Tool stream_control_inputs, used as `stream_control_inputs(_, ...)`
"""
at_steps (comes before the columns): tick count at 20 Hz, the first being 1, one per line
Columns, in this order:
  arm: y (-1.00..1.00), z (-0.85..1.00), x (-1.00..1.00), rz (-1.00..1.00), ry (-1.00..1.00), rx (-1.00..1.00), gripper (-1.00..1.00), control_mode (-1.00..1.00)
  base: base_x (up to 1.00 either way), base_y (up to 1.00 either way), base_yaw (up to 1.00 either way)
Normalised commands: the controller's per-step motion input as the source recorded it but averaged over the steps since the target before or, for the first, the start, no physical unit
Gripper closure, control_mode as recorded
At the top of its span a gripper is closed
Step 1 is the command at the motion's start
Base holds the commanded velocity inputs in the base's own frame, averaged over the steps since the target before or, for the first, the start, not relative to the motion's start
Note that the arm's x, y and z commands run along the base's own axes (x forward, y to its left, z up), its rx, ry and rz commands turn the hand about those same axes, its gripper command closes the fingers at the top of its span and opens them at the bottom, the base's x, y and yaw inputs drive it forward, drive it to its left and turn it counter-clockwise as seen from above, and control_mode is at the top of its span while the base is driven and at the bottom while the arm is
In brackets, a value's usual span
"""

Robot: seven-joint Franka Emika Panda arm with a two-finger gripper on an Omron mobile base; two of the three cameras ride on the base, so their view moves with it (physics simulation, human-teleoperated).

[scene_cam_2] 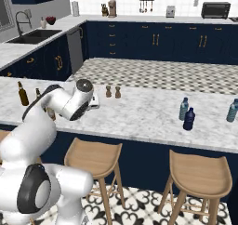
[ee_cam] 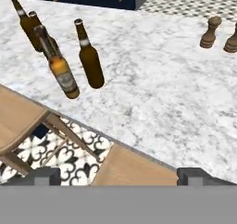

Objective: Move the plastic bottles in the middle to the plastics group, and the glass bottles in the middle to the glass group.

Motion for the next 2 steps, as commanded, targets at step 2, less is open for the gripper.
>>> stream_control_inputs(2,-0.23,0.07,-0.58,-0.41,0.27,-0.29,-1.00,-1.00,0.00,0.00,0.00)
